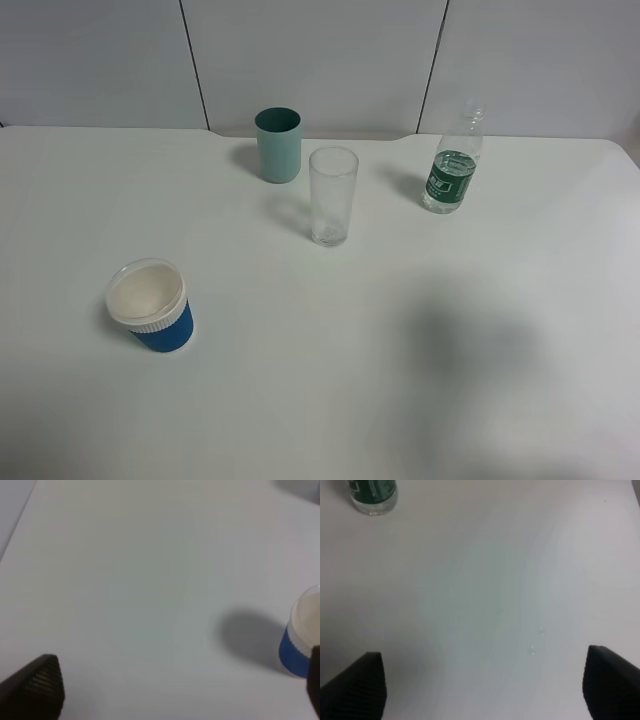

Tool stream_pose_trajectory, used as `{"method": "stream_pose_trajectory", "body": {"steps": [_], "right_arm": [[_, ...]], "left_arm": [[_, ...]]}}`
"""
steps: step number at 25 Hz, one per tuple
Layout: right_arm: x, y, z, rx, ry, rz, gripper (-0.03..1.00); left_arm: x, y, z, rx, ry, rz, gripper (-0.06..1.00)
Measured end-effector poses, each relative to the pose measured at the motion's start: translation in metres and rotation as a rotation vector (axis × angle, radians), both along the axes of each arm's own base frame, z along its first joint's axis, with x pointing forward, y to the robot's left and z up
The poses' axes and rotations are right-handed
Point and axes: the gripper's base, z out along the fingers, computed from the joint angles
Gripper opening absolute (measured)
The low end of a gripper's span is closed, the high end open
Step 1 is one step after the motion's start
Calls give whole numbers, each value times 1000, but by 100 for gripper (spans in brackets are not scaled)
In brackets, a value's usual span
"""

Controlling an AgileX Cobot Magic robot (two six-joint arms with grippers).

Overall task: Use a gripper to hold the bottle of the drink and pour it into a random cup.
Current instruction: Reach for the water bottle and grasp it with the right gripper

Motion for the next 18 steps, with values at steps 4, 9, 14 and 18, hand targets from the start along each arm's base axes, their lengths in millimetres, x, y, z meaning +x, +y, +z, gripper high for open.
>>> {"method": "stream_pose_trajectory", "body": {"steps": [4, 9, 14, 18], "right_arm": [[19, -1, -6, 6, 64, 14, 78], [38, -1, -11, 30, 92, 12, 78], [52, -5, -11, -4, 50, 4, 78], [65, -9, -14, -67, 39, 7, 78]], "left_arm": [[0, 0, 0, 0, 0, 0, 98], [0, 0, 0, 0, 0, 0, 98], [0, 0, 0, 0, 0, 0, 98], [0, 0, 0, 0, 0, 0, 98]]}}
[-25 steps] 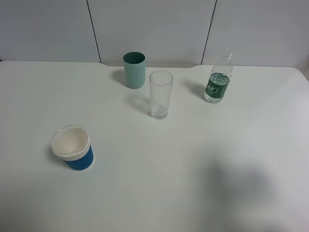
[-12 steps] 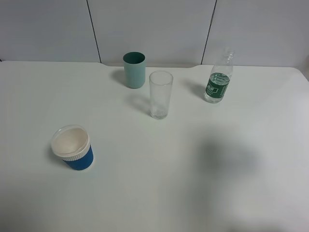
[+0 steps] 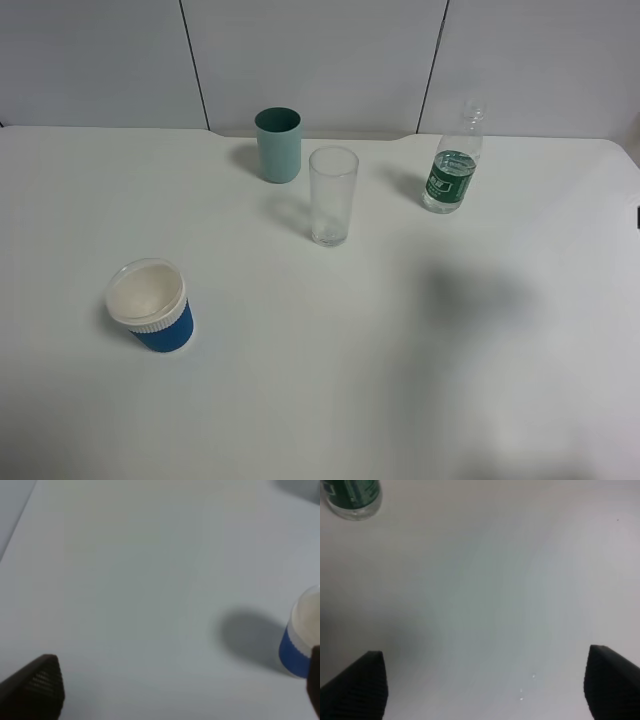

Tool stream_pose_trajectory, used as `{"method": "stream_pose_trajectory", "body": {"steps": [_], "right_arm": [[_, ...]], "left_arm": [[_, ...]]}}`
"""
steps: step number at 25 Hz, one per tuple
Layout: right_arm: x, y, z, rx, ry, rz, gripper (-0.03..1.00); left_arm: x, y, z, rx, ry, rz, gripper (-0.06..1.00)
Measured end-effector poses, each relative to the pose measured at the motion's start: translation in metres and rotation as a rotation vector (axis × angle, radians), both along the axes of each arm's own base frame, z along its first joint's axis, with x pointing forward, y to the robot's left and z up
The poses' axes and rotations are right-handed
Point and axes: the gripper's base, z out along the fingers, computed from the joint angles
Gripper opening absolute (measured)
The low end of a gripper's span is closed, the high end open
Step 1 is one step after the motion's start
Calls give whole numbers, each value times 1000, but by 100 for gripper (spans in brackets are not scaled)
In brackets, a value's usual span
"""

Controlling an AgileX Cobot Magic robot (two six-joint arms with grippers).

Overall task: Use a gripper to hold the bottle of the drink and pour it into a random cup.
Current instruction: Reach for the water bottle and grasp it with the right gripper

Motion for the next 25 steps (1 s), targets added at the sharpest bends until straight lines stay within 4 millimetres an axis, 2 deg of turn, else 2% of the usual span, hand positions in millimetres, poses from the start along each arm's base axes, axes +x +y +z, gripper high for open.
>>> {"method": "stream_pose_trajectory", "body": {"steps": [6, 17, 25], "right_arm": [[31, -3, -15, -8, 13, 2, 78], [78, -7, -56, -22, 85, 16, 78], [102, 18, -84, -88, 95, 185, 78]], "left_arm": [[0, 0, 0, 0, 0, 0, 98], [0, 0, 0, 2, 0, 1, 98], [0, 0, 0, 1, 0, 1, 98]]}}
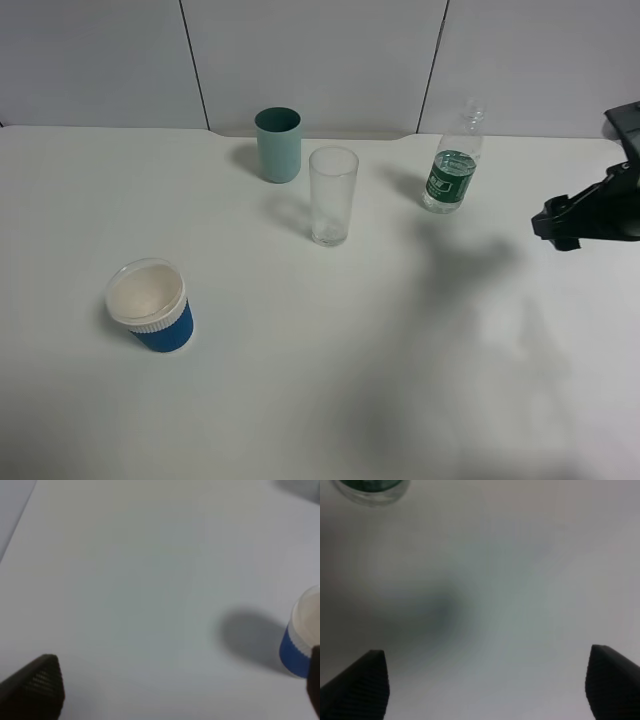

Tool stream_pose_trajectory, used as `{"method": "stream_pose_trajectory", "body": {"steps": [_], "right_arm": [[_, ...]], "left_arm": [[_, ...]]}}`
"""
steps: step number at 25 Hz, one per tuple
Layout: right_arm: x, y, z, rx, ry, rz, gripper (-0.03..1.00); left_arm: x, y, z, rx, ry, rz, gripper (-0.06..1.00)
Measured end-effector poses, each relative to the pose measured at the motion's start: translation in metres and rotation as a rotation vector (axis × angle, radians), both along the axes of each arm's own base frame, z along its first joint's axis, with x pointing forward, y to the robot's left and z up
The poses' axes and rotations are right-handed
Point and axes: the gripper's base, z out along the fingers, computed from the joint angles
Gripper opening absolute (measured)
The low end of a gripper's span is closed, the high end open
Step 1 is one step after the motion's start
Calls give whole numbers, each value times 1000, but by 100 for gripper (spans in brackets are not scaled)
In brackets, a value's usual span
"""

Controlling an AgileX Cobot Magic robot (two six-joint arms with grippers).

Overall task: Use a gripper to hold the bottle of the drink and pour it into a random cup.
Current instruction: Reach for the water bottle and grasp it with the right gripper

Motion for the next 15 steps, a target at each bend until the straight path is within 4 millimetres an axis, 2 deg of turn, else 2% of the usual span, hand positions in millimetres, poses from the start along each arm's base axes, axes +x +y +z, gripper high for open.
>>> {"method": "stream_pose_trajectory", "body": {"steps": [8, 15], "right_arm": [[18, 11, -23, -8, -36, 71, 78], [32, 15, -29, 12, -143, 111, 82]], "left_arm": [[0, 0, 0, 0, 0, 0, 98], [0, 0, 0, 0, 0, 0, 98]]}}
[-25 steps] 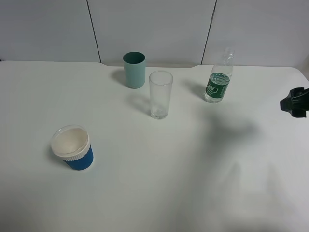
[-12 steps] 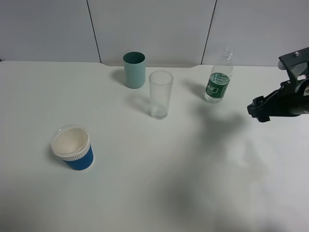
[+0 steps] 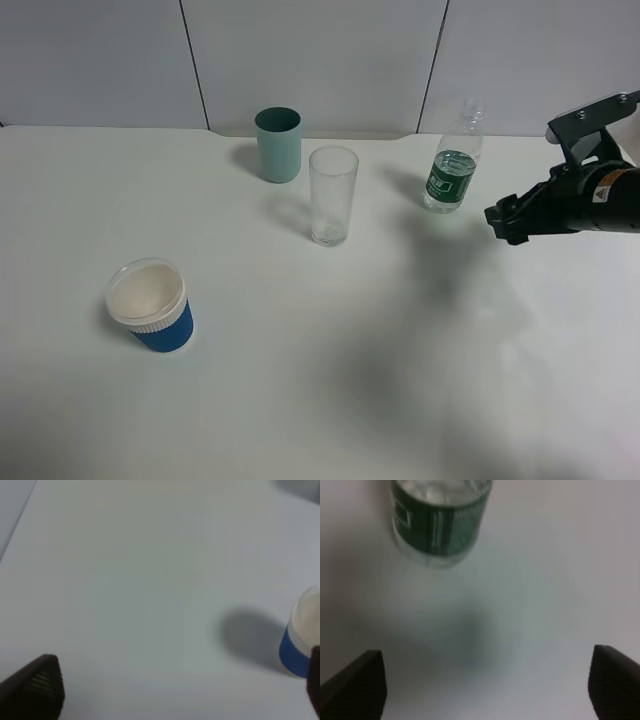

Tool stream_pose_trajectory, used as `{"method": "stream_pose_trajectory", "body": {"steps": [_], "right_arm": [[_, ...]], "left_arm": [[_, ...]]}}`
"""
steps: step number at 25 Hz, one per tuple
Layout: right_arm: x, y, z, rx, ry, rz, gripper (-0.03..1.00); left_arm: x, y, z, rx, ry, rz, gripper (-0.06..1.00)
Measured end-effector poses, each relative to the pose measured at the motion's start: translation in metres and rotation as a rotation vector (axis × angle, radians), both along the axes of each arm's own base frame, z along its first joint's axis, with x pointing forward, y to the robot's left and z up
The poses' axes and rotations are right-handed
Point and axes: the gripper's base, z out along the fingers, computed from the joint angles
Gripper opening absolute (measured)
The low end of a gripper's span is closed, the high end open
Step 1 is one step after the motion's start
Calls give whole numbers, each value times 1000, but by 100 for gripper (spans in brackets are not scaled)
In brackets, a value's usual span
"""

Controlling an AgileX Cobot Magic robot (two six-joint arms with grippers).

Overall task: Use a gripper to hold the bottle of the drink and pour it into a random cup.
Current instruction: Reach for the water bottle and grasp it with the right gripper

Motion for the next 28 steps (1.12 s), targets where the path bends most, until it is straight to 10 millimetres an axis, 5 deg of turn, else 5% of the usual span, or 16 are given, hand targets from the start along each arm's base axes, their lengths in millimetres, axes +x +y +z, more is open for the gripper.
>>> {"method": "stream_pose_trajectory", "body": {"steps": [13, 28], "right_arm": [[20, 6, -31, 73, -104, 11, 93], [39, -3, -12, 54, -268, 44, 93]], "left_arm": [[0, 0, 0, 0, 0, 0, 98], [0, 0, 0, 0, 0, 0, 98]]}}
